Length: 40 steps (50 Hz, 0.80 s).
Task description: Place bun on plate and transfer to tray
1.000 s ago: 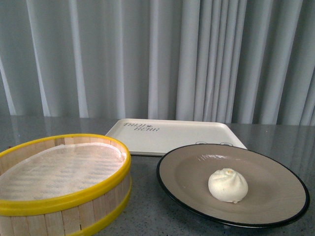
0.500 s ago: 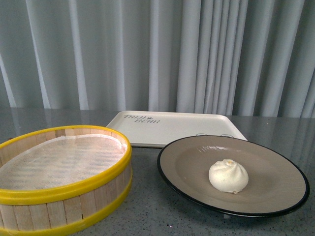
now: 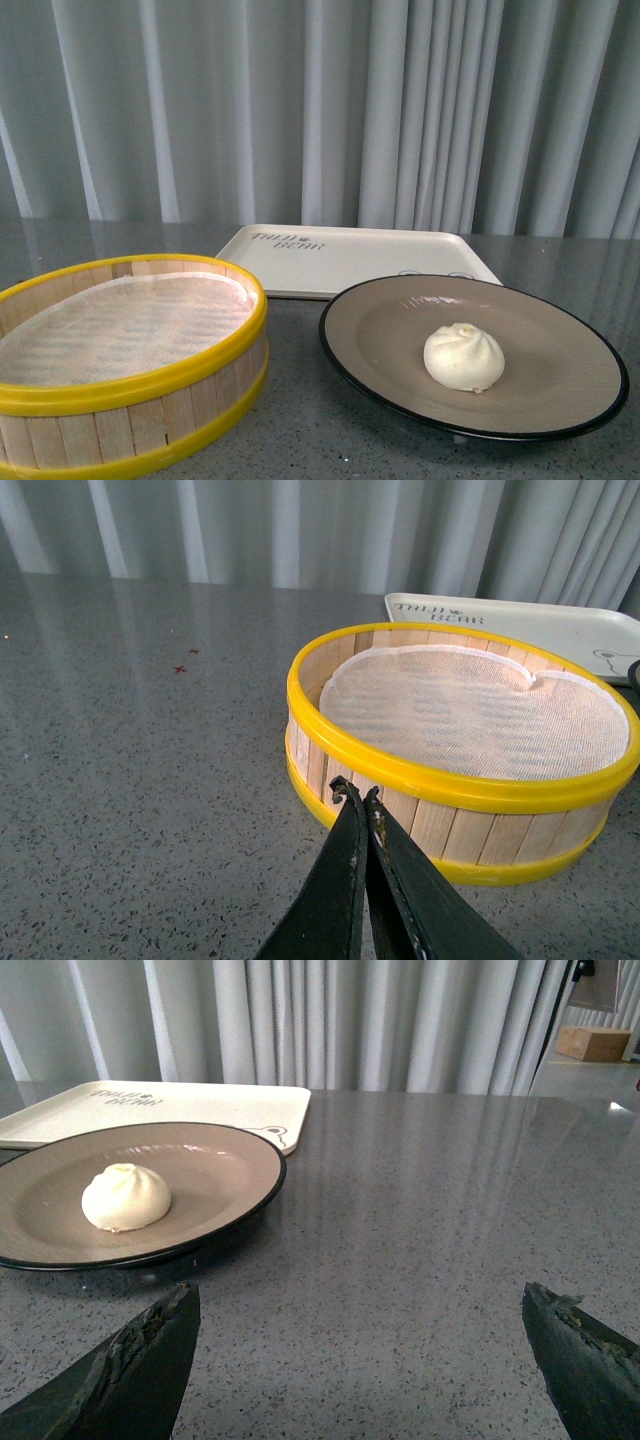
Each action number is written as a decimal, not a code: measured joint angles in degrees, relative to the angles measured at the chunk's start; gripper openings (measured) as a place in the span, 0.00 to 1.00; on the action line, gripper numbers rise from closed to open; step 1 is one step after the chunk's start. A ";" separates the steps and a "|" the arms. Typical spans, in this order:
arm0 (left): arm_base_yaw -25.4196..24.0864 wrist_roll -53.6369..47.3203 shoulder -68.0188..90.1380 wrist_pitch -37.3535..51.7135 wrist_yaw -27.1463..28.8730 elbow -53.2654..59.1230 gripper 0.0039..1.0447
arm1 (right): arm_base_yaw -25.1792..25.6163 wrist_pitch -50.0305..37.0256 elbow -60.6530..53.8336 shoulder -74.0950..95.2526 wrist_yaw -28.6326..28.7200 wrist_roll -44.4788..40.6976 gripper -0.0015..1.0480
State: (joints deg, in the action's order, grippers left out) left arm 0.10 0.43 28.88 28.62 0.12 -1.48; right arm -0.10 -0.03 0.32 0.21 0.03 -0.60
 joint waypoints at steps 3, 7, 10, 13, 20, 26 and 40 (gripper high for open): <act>0.00 0.00 -1.46 -1.33 0.00 0.00 0.04 | 0.00 0.00 0.00 0.00 0.00 0.00 0.92; 0.00 0.00 -3.67 -3.39 0.00 0.00 0.04 | 0.00 0.00 0.00 0.00 0.00 0.00 0.92; 0.00 0.00 -5.11 -4.79 0.00 0.02 0.04 | 0.00 0.00 0.00 0.00 0.00 0.00 0.92; 0.00 0.00 -6.47 -5.97 0.00 0.02 0.04 | 0.00 0.00 0.00 0.00 0.00 0.00 0.92; 0.00 0.00 -9.51 -9.05 0.00 0.02 0.04 | 0.00 0.00 0.00 0.00 0.00 0.00 0.92; 0.00 0.00 -11.72 -11.23 0.00 0.02 0.04 | 0.00 0.00 0.00 0.00 0.00 0.00 0.92; 0.00 -0.02 -16.59 -16.11 0.00 0.02 0.04 | 0.00 0.00 0.00 0.00 0.00 0.00 0.92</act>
State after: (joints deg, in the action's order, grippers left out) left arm 0.10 0.40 12.29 12.51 0.12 -1.45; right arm -0.10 -0.03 0.32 0.21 0.03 -0.60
